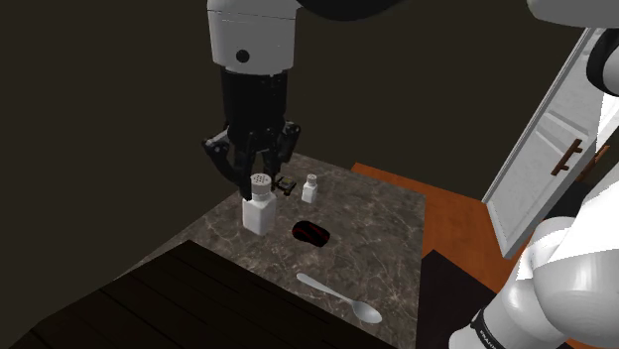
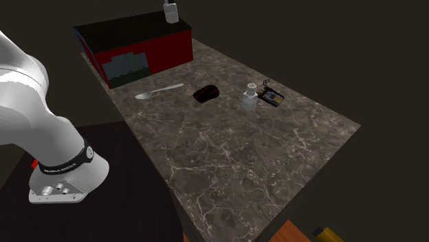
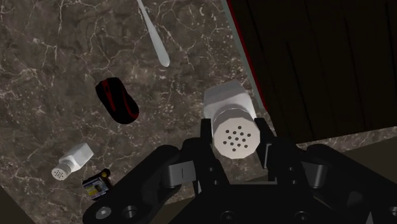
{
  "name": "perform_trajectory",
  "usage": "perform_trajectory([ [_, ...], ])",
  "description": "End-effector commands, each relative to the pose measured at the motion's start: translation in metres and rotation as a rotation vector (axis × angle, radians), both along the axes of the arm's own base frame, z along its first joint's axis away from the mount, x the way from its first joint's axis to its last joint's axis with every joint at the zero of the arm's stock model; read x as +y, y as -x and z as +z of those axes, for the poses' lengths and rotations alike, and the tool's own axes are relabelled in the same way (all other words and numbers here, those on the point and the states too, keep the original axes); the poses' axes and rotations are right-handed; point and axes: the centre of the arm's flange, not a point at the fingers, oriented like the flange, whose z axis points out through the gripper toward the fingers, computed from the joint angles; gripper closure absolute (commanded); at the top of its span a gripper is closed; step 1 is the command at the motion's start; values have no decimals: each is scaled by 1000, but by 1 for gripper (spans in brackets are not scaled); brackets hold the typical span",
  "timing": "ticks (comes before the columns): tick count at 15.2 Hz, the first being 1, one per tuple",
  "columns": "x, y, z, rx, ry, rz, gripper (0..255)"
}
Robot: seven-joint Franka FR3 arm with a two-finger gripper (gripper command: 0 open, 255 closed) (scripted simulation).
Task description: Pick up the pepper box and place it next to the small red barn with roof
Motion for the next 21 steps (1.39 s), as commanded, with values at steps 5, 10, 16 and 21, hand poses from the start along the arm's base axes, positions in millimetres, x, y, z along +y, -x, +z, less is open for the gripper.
perform_trajectory([
  [5,0,1,-31,0,0,0,255],
  [10,0,1,-57,0,0,0,255],
  [16,0,1,-89,0,0,0,255],
  [21,0,1,-115,0,0,0,255],
])
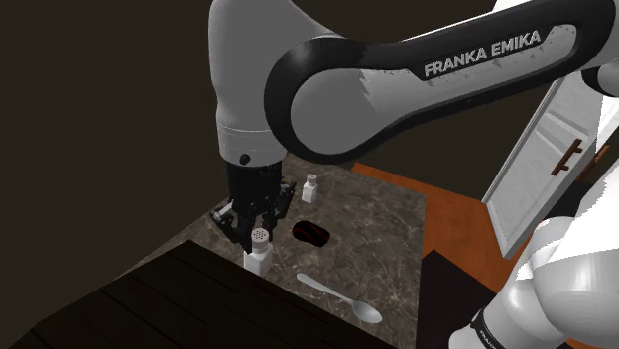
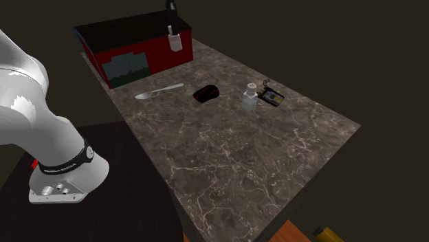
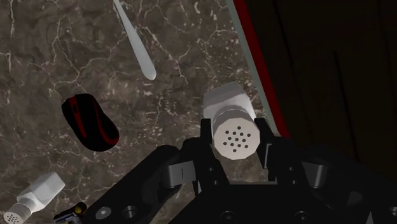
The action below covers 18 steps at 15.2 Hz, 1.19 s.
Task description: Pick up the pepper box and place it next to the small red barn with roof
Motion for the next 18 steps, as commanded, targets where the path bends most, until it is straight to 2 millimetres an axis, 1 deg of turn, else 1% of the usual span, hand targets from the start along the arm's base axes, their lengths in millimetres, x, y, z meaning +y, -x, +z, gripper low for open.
perform_trajectory([
  [1,0,-1,-11,0,0,0,255],
  [16,0,-1,-90,0,0,0,255],
  [18,0,-1,-93,0,0,0,255],
])
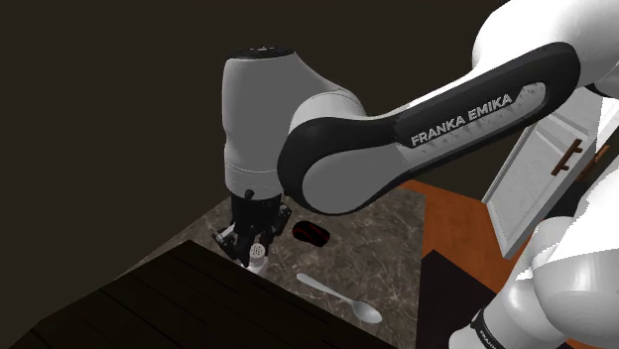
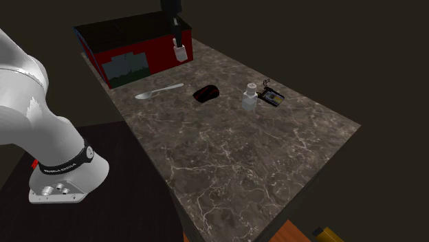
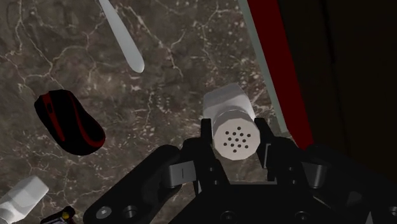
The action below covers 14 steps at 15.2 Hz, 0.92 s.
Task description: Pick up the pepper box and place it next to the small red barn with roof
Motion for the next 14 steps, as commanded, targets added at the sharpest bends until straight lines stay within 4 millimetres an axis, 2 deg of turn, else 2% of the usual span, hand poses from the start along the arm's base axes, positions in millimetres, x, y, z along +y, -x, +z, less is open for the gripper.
perform_trajectory([
  [1,4,-2,-44,78,19,2,255],
  [6,4,-2,-44,78,19,2,255],
  [7,-2,-8,-45,79,19,2,0],
  [9,-4,-15,-40,79,18,2,0],
  [10,-8,-10,-40,79,18,2,0],
  [12,4,-2,-44,78,19,2,0],
  [14,5,-2,-18,78,19,2,0],
])
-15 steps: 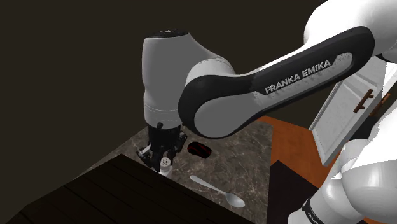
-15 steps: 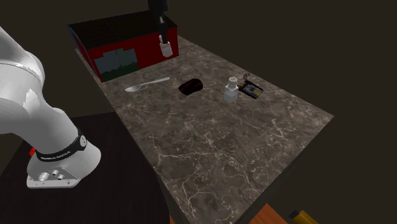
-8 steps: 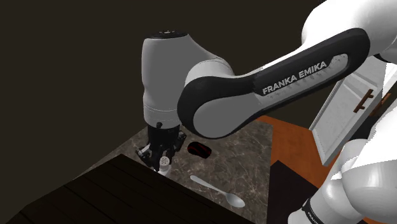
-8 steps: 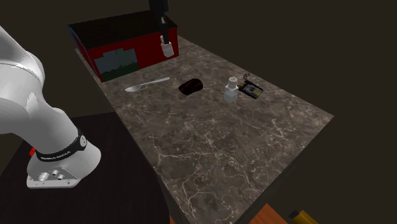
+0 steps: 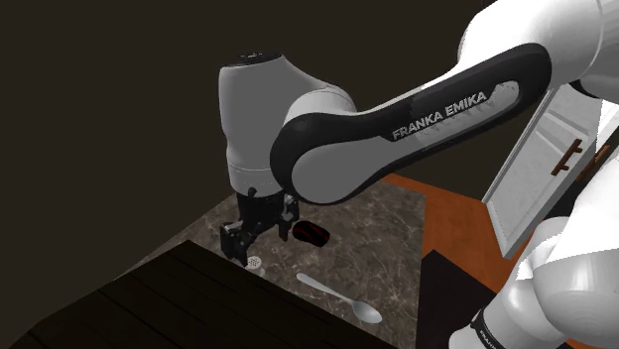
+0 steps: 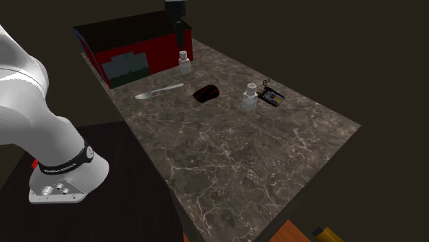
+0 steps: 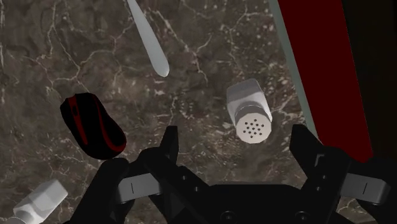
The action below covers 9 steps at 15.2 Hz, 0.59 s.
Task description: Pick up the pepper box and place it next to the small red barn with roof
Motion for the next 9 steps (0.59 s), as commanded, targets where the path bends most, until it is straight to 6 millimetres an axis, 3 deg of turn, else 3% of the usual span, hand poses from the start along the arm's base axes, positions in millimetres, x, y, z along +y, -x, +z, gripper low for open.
perform_trajectory([
  [1,19,12,5,24,-51,11,0],
  [2,19,12,15,24,-51,11,0],
  [9,19,12,15,24,-51,11,0],
])
